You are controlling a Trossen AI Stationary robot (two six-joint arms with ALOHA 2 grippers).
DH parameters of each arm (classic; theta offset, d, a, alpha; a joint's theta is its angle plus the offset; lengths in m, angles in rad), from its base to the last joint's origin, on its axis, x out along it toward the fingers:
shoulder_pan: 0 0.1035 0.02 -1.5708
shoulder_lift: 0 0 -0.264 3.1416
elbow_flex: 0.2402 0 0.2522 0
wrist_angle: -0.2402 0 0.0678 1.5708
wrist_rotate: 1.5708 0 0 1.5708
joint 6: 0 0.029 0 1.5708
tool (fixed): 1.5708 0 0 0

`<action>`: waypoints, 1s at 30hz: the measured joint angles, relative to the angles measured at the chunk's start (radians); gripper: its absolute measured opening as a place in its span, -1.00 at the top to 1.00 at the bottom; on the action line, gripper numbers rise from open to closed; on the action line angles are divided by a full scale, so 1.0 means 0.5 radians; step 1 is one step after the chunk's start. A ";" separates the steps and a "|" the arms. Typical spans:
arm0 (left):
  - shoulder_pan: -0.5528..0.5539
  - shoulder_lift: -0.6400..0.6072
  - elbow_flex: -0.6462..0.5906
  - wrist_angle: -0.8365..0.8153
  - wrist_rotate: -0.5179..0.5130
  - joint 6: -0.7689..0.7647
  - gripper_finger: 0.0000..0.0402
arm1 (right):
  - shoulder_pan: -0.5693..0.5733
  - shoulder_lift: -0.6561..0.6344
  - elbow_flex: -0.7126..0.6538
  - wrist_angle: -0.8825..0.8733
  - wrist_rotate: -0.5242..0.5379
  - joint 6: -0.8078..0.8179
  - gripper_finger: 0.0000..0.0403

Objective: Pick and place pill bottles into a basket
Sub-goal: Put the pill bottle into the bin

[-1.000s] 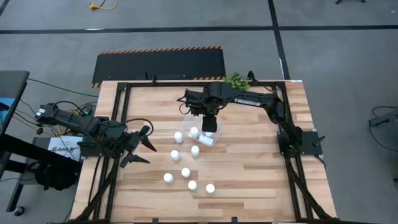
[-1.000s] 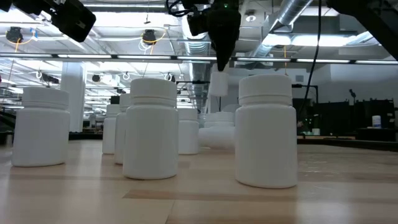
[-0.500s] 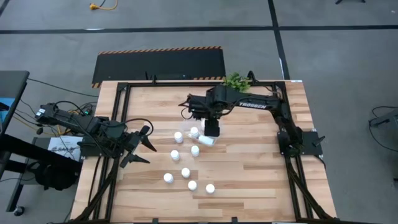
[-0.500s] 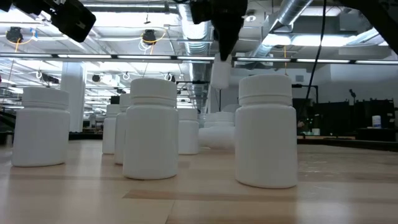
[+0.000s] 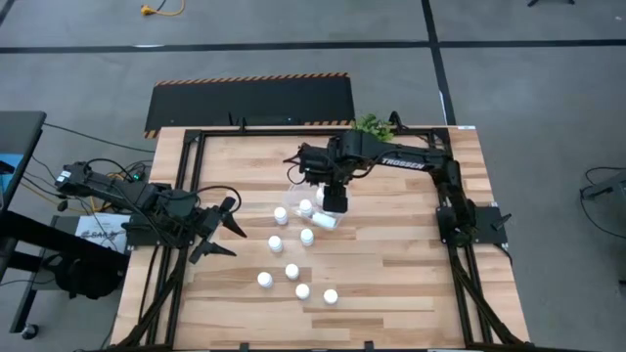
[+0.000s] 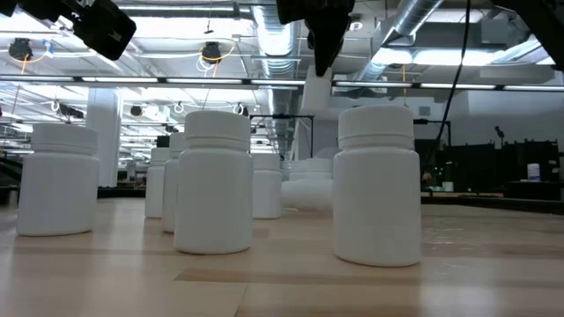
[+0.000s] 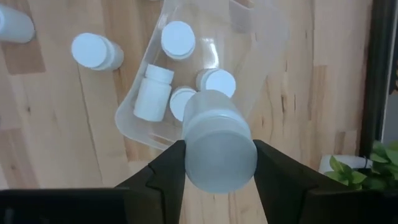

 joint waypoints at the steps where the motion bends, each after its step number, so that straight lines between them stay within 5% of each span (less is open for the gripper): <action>1: 0.000 0.000 0.000 0.000 0.000 -0.004 -0.25 | -0.010 0.001 0.000 0.000 0.003 -0.012 0.25; 11: 0.000 0.000 0.000 0.000 -0.002 -0.006 -0.25 | -0.133 -0.002 0.001 -0.001 0.008 0.043 0.25; 30: 0.000 0.001 0.000 0.001 -0.002 -0.022 -0.25 | 0.113 -0.113 0.004 -0.001 -0.057 0.135 0.22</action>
